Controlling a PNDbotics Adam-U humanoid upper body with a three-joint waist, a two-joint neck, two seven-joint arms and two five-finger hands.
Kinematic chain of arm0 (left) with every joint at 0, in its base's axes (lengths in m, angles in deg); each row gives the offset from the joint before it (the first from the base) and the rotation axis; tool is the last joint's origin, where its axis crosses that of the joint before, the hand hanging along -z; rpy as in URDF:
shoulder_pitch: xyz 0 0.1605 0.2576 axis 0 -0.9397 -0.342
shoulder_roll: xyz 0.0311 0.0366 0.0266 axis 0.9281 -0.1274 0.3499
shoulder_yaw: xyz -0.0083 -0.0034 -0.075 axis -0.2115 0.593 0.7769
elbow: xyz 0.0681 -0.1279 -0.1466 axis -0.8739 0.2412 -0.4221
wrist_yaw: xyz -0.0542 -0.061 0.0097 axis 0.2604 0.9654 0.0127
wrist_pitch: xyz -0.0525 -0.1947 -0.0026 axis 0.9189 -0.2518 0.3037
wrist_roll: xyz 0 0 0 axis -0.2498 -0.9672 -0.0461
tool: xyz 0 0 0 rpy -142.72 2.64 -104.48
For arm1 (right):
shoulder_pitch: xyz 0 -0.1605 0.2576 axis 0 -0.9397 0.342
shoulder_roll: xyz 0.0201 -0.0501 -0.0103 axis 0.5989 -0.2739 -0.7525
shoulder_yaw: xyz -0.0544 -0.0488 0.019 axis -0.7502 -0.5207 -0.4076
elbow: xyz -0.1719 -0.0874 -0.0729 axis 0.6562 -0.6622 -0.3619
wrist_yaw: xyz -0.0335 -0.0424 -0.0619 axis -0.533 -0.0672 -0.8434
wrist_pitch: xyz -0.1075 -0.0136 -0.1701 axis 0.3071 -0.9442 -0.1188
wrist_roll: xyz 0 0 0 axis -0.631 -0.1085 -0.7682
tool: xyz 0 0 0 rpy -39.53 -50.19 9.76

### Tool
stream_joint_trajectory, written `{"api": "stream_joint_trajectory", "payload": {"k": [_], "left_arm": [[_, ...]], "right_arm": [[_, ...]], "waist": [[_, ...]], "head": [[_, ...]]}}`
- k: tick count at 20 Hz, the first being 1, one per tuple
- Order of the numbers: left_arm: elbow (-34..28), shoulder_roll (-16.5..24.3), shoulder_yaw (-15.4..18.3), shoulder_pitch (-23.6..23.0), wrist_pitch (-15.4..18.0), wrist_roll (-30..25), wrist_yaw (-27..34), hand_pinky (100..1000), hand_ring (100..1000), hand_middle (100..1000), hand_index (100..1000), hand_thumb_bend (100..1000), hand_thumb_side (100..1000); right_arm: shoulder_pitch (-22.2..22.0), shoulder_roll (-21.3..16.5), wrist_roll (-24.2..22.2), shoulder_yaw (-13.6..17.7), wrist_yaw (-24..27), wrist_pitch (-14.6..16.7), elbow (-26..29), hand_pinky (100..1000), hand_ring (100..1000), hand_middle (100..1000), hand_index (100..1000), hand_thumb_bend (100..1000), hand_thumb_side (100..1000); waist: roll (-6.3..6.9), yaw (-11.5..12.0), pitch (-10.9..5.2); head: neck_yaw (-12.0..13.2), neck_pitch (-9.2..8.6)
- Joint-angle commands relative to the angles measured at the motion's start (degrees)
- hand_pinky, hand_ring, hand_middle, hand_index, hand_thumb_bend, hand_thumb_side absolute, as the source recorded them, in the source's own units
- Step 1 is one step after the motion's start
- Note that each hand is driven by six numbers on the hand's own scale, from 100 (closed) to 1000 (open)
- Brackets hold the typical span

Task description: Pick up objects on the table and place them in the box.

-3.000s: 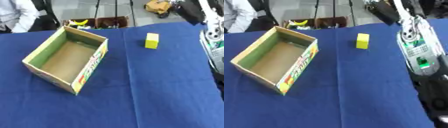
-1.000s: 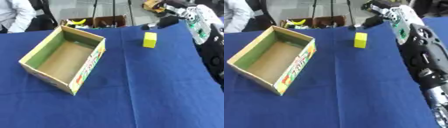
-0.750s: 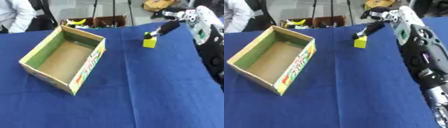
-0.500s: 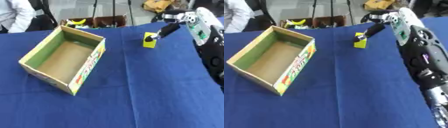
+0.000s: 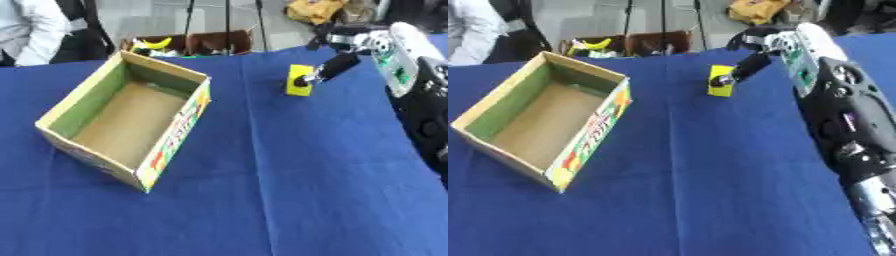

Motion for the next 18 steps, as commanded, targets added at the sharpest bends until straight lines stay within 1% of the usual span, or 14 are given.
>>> {"api": "stream_joint_trajectory", "payload": {"k": [1,9,11,12,13,18], "left_arm": [[-1.1,0.1,-0.1,0.4,0.1,-0.3,-0.3,398,583,616,894,100,974],[-1.1,-0.2,-0.4,0.7,0.3,-0.7,-0.5,398,584,616,895,100,975],[-1.1,-0.2,-0.5,0.7,0.4,-0.9,-0.5,398,583,616,895,100,975],[-1.1,-0.3,-0.5,0.7,0.5,-0.9,-0.5,398,583,616,895,100,975],[-1.1,-0.3,-0.5,0.7,0.5,-0.9,-0.6,398,584,616,895,100,975],[-1.1,-0.6,-0.7,0.8,0.7,-1.3,-0.8,398,584,616,895,100,976]], "right_arm": [[1.5,-0.4,1.4,0.6,-1.1,-0.5,-0.5,865,1000,904,987,461,570],[1.7,0.2,1.8,1.1,-2.1,-1.6,-2.0,862,1000,908,997,388,509],[1.9,0.3,1.5,1.5,-2.3,-2.2,-2.5,864,1000,910,999,395,507],[2.0,0.3,1.5,1.8,-2.3,-2.5,-2.7,866,1000,910,1000,384,508],[2.1,0.3,1.6,2.1,-2.4,-2.8,-2.8,866,1000,909,999,398,507],[2.6,0.2,2.6,2.7,-3.1,-3.9,-2.8,865,1000,905,995,390,504]], "waist": [[-0.11,0.2,-0.73],[-0.08,1.2,0.53],[-0.1,1.6,0.86],[-0.11,1.8,1.07],[-0.11,2.0,1.28],[-0.03,2.4,2.17]], "head": [[-0.4,-0.92],[-1.3,-2.12],[-1.5,-2.42],[-1.7,-2.6],[-1.8,-2.78],[-2.2,-3.54]]}}
